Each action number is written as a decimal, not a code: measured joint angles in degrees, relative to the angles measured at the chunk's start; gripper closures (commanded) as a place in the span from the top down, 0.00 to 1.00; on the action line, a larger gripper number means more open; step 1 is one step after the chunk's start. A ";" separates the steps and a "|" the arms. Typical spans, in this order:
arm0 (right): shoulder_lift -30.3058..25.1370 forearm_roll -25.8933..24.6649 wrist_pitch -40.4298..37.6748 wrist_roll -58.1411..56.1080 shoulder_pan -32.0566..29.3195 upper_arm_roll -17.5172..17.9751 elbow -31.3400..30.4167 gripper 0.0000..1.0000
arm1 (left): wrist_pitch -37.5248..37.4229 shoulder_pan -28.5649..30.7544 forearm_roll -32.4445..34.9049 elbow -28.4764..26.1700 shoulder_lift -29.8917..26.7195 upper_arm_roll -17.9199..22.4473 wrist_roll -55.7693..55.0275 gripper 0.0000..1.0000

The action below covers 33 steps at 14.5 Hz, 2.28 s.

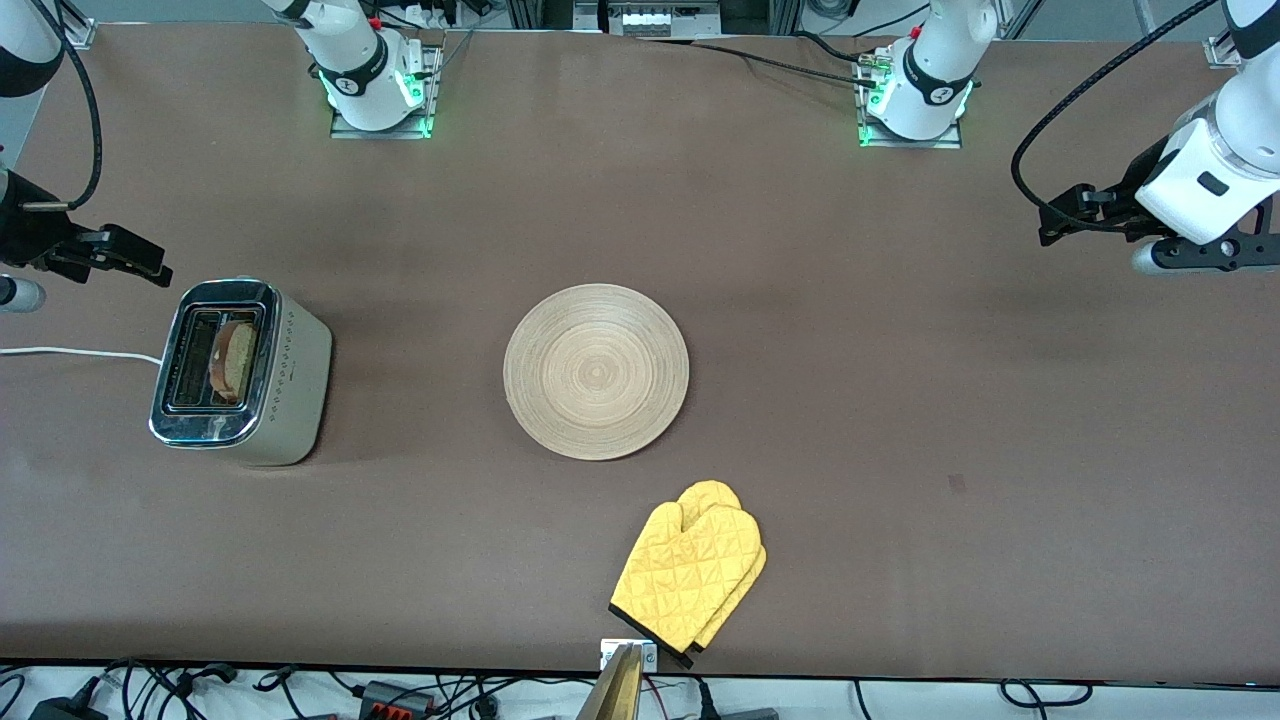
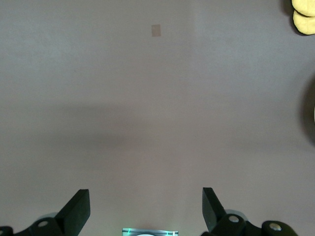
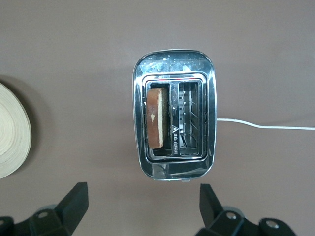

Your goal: Move plate and put bread in toaster

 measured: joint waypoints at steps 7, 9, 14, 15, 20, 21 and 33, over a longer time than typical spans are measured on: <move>0.07 -0.11 2.35 -0.02 0.00 0.02 -0.04 1.00 | 0.00 0.03 0.00 0.00 0.00 0.00 0.00 1.00; 0.07 -0.11 2.39 -0.02 0.00 0.02 -0.04 1.00 | 0.00 0.03 0.00 0.00 0.00 0.00 0.00 1.00; 0.07 -0.12 2.40 -0.02 -0.01 0.02 -0.04 1.00 | 0.00 0.09 0.00 0.00 0.00 0.01 0.00 1.00; 0.07 -0.12 2.40 -0.02 -0.01 0.02 -0.04 1.00 | 0.00 0.09 0.00 0.00 0.00 0.02 0.00 1.00; 0.06 -0.12 2.40 -0.02 -0.35 0.41 -0.05 1.00 | 0.00 0.12 0.00 0.00 0.00 0.03 0.00 1.00; 0.05 -0.12 2.40 -0.02 -0.78 0.78 -0.06 1.00 | 0.00 0.14 0.00 0.00 0.00 0.05 0.00 1.00; -0.04 -0.12 1.60 -0.02 -1.95 2.68 -0.05 1.00 | 0.00 0.16 0.00 0.00 0.00 0.09 0.00 1.00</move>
